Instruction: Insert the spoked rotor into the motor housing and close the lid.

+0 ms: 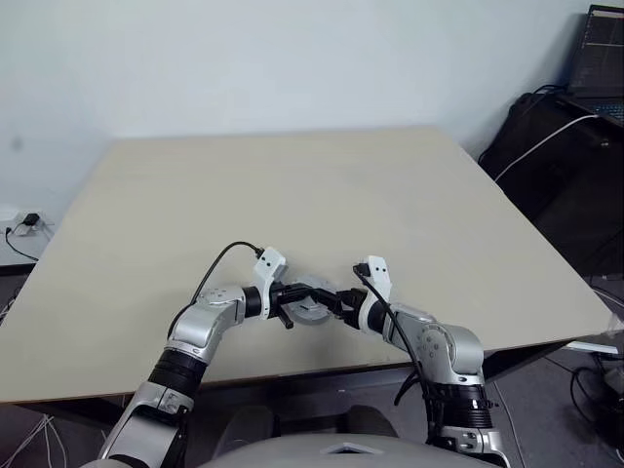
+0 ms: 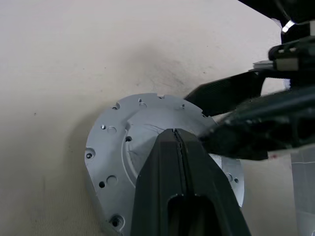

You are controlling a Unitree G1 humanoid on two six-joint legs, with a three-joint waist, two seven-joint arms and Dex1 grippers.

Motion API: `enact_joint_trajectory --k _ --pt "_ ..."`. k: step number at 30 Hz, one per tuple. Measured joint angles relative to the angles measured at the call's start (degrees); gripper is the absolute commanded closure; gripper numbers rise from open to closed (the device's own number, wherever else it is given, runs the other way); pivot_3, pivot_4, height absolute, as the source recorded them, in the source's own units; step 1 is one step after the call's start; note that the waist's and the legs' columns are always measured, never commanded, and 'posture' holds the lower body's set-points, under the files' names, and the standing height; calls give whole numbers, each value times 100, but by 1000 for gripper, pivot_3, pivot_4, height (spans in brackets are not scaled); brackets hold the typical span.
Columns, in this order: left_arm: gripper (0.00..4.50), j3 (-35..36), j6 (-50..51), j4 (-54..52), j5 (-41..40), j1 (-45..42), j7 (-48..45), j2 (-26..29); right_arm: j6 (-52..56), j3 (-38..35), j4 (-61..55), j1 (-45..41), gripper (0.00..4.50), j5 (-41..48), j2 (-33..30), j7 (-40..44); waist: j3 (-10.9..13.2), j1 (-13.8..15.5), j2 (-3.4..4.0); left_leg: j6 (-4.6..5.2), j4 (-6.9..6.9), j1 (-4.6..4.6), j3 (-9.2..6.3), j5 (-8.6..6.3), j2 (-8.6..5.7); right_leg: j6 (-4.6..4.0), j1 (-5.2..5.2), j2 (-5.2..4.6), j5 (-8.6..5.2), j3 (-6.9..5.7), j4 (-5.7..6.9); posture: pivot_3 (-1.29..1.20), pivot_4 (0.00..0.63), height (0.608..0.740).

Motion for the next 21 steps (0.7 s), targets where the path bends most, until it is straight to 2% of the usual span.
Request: enact_joint_trajectory --k 7,15,21 --pt "4500 28 5 -78 -2 81 16 17 306 -516 317 -117 16 383 227 -250 -5 -48 12 -2 -2 -6 2 -1 0 -1 -10 0 0 3 3 0 0 740" --pt "4500 45 7 -159 -5 159 18 48 962 -1298 662 -283 16 1223 370 -490 -16 -97 27 3 -8 -6 3 2 0 -3 -12 -3 -1 7 2 0 0 740" --pt "4500 84 10 -168 -6 184 14 58 1337 -1389 690 -284 16 1593 394 -621 -22 -133 39 19 -9 -6 3 11 0 -3 -12 -3 -2 12 2 0 0 740"
